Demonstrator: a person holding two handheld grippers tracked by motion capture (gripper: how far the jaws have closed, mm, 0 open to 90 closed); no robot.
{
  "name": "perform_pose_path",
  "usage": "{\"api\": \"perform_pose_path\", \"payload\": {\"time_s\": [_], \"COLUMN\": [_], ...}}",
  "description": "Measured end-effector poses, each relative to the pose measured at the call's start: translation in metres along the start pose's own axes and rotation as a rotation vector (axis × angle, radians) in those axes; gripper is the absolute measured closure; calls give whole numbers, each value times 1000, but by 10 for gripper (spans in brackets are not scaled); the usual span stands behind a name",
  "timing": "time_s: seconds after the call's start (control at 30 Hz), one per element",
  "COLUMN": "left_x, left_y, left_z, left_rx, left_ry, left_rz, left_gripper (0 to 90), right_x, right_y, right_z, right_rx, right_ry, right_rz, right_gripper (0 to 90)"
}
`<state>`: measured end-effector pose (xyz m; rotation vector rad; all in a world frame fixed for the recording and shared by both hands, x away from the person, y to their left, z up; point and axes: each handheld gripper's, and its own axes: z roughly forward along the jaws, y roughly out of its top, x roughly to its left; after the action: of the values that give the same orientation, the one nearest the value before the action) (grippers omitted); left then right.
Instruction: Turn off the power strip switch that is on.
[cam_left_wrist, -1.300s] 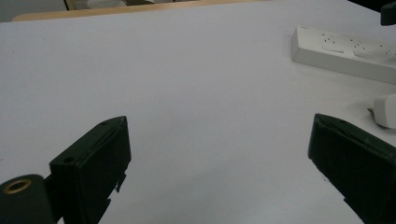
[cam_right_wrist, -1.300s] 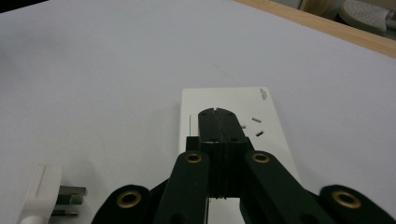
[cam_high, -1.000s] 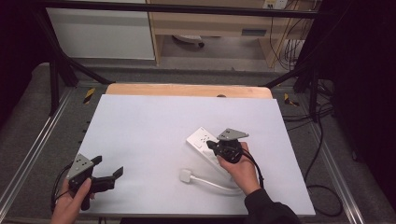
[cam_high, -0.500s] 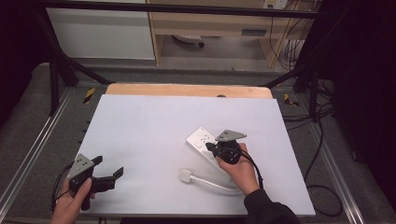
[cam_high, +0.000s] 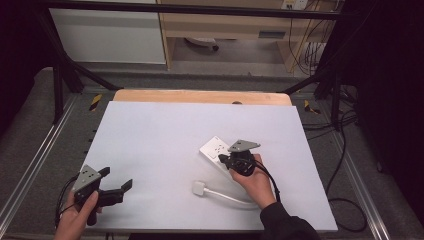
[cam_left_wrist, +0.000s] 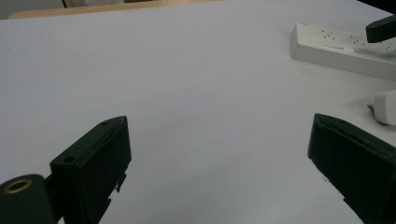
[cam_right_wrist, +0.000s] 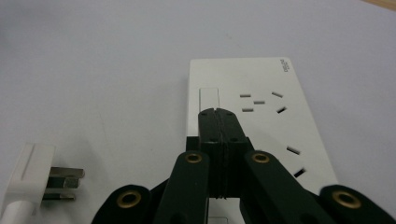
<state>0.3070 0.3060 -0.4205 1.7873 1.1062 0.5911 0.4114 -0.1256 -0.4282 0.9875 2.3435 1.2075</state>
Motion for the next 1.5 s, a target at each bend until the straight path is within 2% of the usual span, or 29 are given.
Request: {"api": "perform_pose_path", "payload": {"time_s": [0.83,1.5], "left_x": [-1,-1], "left_y": [0,0], "left_z": [0,0], "left_rx": [1,2], "left_ry": [-4,-3], "left_rz": [4,6], "left_gripper": [59,59], "right_x": [0,2], "right_y": [2,4], "right_z": [11,14], "right_rx": [42,47], "right_ry": [-6,-16], "right_rz": [8,-2], "right_gripper": [900,900]}}
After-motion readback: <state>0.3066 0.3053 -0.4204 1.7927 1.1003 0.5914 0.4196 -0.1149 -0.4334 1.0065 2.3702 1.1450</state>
